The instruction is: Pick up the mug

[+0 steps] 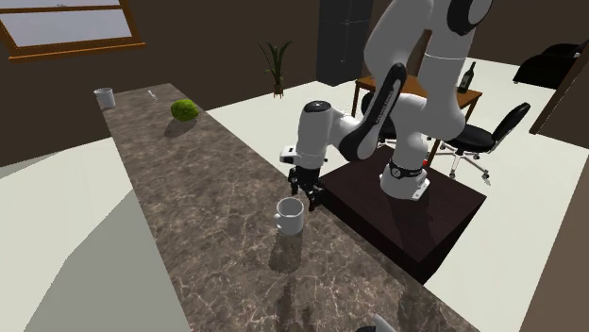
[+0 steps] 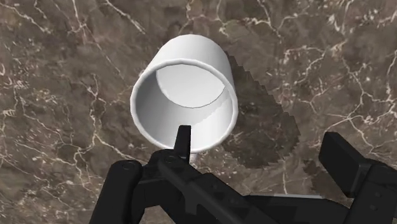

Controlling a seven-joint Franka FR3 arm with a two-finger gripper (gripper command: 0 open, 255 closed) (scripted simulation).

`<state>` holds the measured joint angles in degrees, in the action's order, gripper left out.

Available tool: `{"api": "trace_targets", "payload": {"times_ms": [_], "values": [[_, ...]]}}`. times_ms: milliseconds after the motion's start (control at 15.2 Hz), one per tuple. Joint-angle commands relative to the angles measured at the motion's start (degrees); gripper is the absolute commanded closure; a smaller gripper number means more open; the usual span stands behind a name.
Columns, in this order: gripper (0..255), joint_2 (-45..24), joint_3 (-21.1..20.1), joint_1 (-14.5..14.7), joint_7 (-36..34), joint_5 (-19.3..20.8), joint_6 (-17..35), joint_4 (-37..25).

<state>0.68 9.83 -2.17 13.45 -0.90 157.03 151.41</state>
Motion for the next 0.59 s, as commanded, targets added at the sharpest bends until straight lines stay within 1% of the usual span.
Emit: {"api": "trace_targets", "payload": {"times_ms": [0, 132, 528], "values": [[0, -6.04, -0.19, 0.13, 2.65, -3.13, 4.19, -1.61], [0, -11.07, -1.18, -0.72, 5.61, -6.36, 7.09, -3.45], [0, -16.6, -3.74, -2.61, 8.07, -9.51, 11.75, -4.3]]}}
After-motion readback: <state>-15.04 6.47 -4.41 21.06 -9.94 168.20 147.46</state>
